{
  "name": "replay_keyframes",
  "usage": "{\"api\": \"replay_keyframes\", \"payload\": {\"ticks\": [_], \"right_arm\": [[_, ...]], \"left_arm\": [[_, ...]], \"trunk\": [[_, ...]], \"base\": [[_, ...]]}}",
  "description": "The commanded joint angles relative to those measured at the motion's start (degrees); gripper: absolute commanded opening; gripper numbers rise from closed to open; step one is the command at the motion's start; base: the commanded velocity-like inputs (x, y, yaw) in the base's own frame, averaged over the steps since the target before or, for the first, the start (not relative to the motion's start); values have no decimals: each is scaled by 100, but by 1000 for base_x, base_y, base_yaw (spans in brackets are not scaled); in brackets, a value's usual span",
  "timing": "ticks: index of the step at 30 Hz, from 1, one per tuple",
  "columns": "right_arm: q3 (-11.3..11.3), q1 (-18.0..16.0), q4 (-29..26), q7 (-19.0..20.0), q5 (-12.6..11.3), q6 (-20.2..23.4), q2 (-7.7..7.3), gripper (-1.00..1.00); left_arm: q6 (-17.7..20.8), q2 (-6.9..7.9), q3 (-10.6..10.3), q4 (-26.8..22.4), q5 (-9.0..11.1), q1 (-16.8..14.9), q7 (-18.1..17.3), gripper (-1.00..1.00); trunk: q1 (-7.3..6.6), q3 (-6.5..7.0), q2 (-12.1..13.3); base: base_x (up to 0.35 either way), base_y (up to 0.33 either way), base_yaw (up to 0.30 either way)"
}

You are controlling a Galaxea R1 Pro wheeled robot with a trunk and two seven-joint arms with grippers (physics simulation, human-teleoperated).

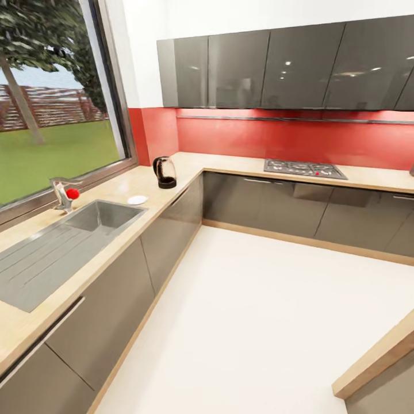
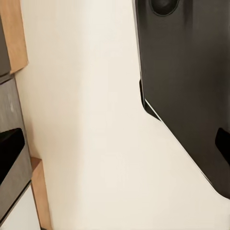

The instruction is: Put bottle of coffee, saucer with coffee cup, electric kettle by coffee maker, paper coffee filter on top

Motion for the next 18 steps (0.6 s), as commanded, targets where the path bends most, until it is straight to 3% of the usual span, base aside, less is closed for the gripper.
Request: {"api": "replay_keyframes", "payload": {"ticks": [1, 10, 18], "right_arm": [[47, -2, -7, 1, -49, 29, -2, 100], [48, -2, 0, 1, -58, 10, -2, 100], [40, -2, 0, 1, -70, -316, -2, 100]], "left_arm": [[9, -1, -49, 10, 42, -6, 16, 100], [-2, 15, -49, 10, 43, -5, 13, 100], [-8, 30, -49, 10, 43, -5, 12, 100]], "trunk": [[6, -11, -11], [6, -11, -11], [6, -11, -11]], "base": [[279, -214, 0], [279, -215, 0], [293, -171, 0]]}}
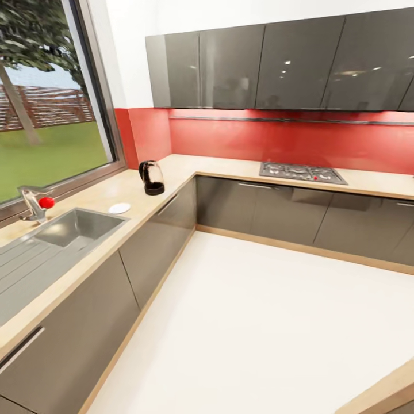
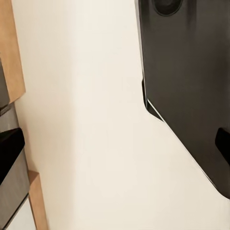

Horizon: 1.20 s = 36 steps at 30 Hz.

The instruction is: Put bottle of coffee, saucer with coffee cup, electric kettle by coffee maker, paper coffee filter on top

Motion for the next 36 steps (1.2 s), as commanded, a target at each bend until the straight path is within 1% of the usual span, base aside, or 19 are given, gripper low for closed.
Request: {"api": "replay_keyframes", "payload": {"ticks": [1, 17, 22, 25, 36], "right_arm": [[47, -4, 0, 1, -51, -13, -2, 100], [36, -4, 0, 3, -58, -49, -2, 100], [29, -4, -8, 1, -66, -48, -2, 100], [25, -4, -8, 1, -67, -47, -2, 100], [28, -4, -8, 6, -67, -46, 2, 100]], "left_arm": [[9, -3, -49, 9, 41, -7, 17, 100], [7, -2, -49, 5, 43, -7, 17, 100], [7, -2, -49, 1, 47, -7, 17, 100], [3, -3, -49, 1, 49, -7, 17, 100], [0, -10, -49, 0, 50, -7, 9, 100]], "trunk": [[6, -11, -10], [6, -11, -10], [6, -11, -10], [6, -11, -10], [6, -11, -10]], "base": [[321, -60, 0], [332, -7, 2], [334, -7, 179], [334, -67, 109], [332, -104, 4]]}}
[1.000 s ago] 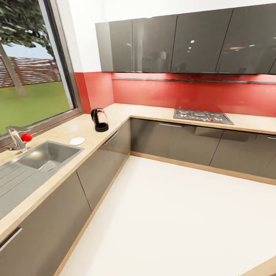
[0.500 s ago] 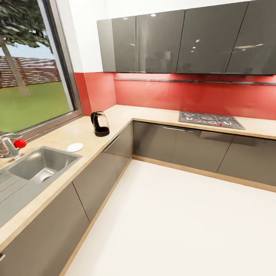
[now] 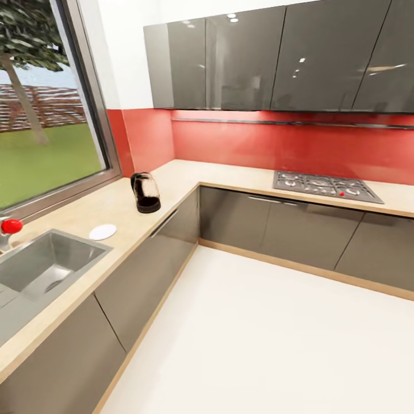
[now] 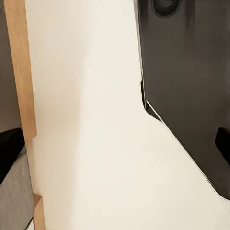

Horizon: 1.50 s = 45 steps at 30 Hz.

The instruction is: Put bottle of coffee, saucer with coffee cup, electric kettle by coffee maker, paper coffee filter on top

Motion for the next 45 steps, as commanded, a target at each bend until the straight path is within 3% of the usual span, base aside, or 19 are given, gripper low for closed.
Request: {"api": "replay_keyframes", "payload": {"ticks": [1, 45], "right_arm": [[47, -4, 2, -1, -51, -8, 0, 100], [41, -4, -13, -21, -42, -6, -4, 100]], "left_arm": [[9, -4, -49, 9, 42, -7, 18, 100], [-35, -12, -36, 9, 51, -7, 17, 100]], "trunk": [[6, -11, -10], [6, -11, -10]], "base": [[323, -154, 4], [263, -223, 261]]}}
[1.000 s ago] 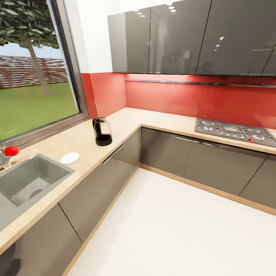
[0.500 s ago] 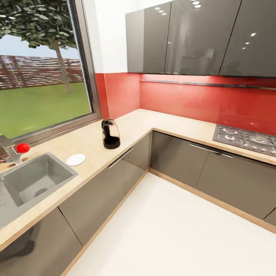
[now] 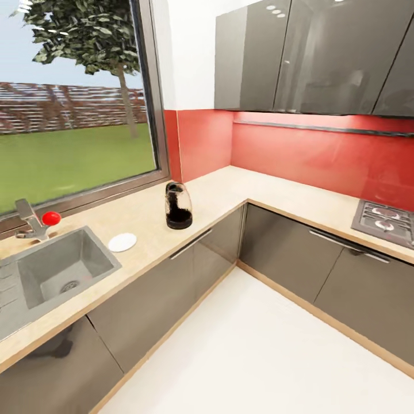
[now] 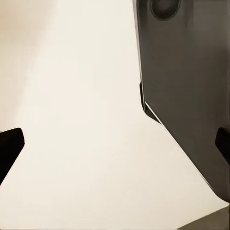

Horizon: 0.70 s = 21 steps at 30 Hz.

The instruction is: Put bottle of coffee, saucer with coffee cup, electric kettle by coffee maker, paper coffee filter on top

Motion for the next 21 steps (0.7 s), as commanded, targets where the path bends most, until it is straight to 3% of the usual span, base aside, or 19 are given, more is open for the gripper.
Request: {"api": "replay_keyframes", "payload": {"ticks": [1, 8, 21], "right_arm": [[48, -2, -1, -1, -50, -8, -3, 100], [53, -2, -3, -1, -50, -2, -4, 100], [53, -2, -3, -10, -47, 0, 2, 100]], "left_arm": [[6, -4, -48, 11, 43, -9, 18, 100], [3, -8, -47, 9, 43, -9, 18, 100], [-2, -5, -53, 9, 43, -9, 18, 100]], "trunk": [[5, -11, -11], [5, -11, -11], [5, -11, -11]], "base": [[244, -230, 279], [196, -149, 279], [8, -4, 279]]}}
